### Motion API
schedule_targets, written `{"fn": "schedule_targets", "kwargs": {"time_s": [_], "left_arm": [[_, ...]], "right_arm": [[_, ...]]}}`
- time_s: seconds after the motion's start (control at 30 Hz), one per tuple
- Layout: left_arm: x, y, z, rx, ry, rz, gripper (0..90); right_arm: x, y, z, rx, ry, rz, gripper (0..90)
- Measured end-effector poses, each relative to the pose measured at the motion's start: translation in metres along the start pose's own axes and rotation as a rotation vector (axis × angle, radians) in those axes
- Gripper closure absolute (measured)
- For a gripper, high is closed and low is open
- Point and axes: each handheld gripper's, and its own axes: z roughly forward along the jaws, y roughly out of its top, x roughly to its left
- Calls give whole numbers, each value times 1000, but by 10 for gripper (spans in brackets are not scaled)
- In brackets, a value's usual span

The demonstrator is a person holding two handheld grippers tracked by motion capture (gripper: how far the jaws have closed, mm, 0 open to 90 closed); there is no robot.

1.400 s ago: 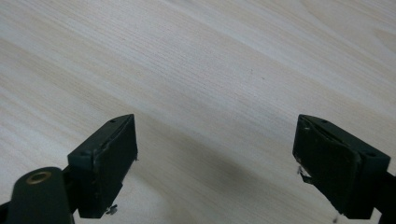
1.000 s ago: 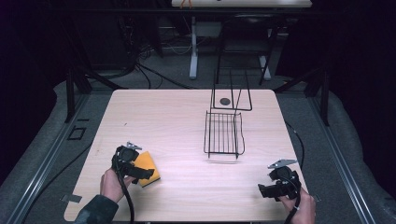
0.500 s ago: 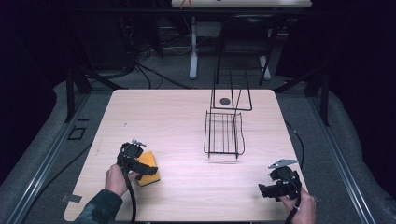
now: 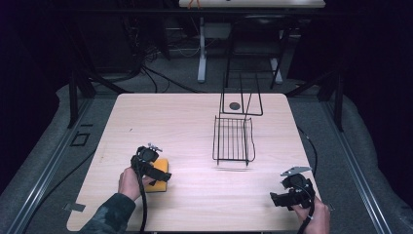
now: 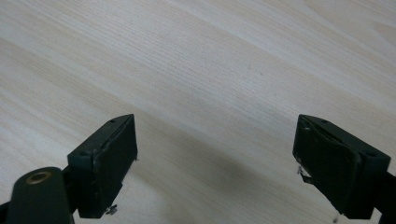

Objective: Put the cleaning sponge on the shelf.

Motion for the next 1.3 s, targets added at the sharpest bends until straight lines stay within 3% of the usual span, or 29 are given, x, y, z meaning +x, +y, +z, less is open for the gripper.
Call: {"fn": "schedule_targets", "kwargs": {"time_s": [0.17, 0.27, 0.33, 0.53, 1.13, 1.3], "left_arm": [[-1, -1, 1, 5, 20, 1, 8], [-2, -2, 0, -2, 41, 9, 43], [-2, -2, -1, -15, 54, 11, 133], [-3, -3, 0, -15, 62, 21, 170], [0, -5, 1, 9, 73, 8, 68], [-1, -5, 2, 6, 79, 16, 84]], "right_arm": [[1, 0, 1, 5, 1, -8, 132], [2, 0, 1, 12, 7, -17, 132], [3, 0, 2, 4, 7, -21, 132], [3, 0, 1, 9, 9, -23, 132], [4, 0, 2, 17, 15, -27, 132], [4, 0, 2, 17, 16, -29, 132]]}}
